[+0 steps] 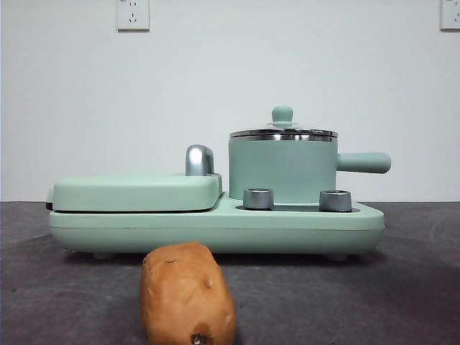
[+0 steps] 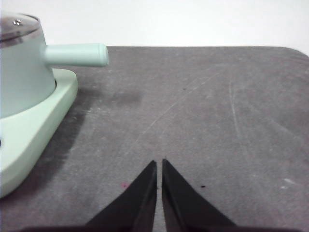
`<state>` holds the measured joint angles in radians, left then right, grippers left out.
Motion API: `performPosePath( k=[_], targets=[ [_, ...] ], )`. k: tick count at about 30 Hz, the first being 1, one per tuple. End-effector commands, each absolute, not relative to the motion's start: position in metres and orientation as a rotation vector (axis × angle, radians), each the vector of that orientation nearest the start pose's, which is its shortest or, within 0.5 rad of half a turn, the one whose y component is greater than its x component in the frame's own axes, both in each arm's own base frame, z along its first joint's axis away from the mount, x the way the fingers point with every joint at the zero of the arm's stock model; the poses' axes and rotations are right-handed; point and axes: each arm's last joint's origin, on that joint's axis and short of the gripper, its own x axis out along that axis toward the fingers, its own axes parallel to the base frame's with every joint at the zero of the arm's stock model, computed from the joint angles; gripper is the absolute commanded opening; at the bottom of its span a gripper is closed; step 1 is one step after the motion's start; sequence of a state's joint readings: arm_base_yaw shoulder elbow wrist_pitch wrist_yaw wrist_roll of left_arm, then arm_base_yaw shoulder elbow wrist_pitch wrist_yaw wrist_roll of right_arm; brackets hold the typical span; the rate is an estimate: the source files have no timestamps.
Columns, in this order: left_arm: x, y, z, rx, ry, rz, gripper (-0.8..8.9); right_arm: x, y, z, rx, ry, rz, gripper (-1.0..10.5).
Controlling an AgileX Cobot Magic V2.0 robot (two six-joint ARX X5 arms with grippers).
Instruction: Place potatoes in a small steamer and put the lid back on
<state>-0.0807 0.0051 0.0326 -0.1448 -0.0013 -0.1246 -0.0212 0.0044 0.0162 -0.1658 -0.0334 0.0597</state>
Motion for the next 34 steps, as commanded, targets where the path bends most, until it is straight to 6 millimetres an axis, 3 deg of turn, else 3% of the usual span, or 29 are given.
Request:
performPosePath(
  k=[1,5,9,16,23,29,34],
  targets=[
    [0.096,-0.008,0.157,-0.209,0.133,-0.073,0.07,0.096,0.000,0.155,0.187,0.126,0.027,0.1],
    [0.094,-0.009,0.171,-0.272,0.153,-0.097,0.09,0.094,0.002,0.167,0.353,0.118,0.075,0.1],
    [0.096,-0.011,0.198,-0.299,0.158,-0.137,0.09,0.090,0.003,0.191,0.410,0.129,0.084,0.1],
    [0.110,-0.016,0.252,-0.326,0.252,-0.261,0.09,0.083,0.007,0.251,0.402,0.190,0.180,0.1],
    [0.135,-0.024,0.300,-0.322,0.380,-0.417,0.09,0.086,0.014,0.301,0.357,0.310,0.399,0.1],
    [0.155,-0.032,0.321,-0.306,0.511,-0.623,0.09,0.094,0.019,0.326,0.245,0.407,0.588,0.1],
    [0.158,-0.041,0.330,-0.248,0.563,-0.782,0.09,0.103,0.021,0.339,0.208,0.431,0.686,0.1]
  ],
)
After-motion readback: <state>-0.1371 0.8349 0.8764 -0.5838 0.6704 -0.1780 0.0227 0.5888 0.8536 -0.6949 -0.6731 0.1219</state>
